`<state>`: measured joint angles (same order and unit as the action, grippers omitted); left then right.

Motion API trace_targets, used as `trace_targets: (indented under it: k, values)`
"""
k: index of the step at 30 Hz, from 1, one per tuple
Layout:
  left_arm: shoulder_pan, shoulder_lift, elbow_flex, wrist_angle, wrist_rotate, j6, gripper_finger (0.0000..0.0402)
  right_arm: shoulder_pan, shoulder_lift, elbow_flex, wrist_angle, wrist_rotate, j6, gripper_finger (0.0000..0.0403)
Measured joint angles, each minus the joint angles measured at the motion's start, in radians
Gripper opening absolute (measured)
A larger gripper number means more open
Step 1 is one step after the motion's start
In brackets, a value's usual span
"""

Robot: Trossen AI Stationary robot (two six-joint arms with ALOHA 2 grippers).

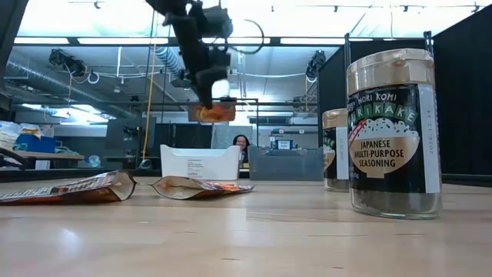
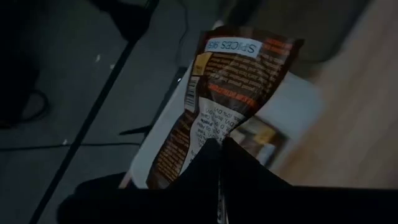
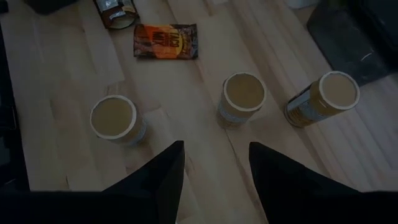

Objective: Sort spices by type
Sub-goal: Put the orange seasoning pack into the top white bin

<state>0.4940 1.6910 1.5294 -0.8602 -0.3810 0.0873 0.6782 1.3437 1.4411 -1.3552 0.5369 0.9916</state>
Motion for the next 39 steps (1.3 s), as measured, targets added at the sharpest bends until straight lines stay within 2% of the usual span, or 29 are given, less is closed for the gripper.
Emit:
trace_targets:
  k: [6,9,15,21,23,25,28,31,36,39]
  values:
    - [0.083,0.004,-0.093,0.058,0.013,0.017,0.0001,0.0,0.0,-0.033,0.001,0.02,0.014,0.019]
    - [0.096,0.004,-0.122,0.055,0.018,0.043,0.0016,0.0,0.0,-0.053,0.006,0.014,0.045,0.019]
    - [0.093,0.004,-0.126,0.085,0.02,0.112,0.0085,0.0,0.0,-0.075,0.016,-0.009,0.053,0.019]
    - [0.091,0.004,-0.126,0.099,0.022,0.115,0.0167,0.0,0.0,-0.076,0.019,-0.014,0.053,0.019]
    - [0.086,0.004,-0.126,0.078,0.075,0.108,0.019,0.0,0.0,-0.076,0.019,-0.014,0.053,0.019]
    - [0.072,0.004,-0.126,0.042,0.2,0.097,0.0204,0.0,0.0,-0.076,0.019,-0.014,0.053,0.019]
    - [0.019,0.004,-0.126,-0.04,0.409,0.084,0.0205,0.0,0.0,-0.076,0.019,-0.014,0.053,0.019]
    - [-0.073,0.003,-0.126,-0.108,0.526,0.038,0.0202,0.0,0.0,-0.076,0.019,-0.014,0.049,0.019]
    - [-0.287,0.003,-0.126,-0.169,0.56,0.01,0.02,0.0,0.0,-0.076,0.019,-0.014,0.052,0.019]
    - [-0.413,0.003,-0.126,-0.118,0.545,0.038,0.02,0.0,0.0,-0.076,0.02,-0.014,0.052,0.019]
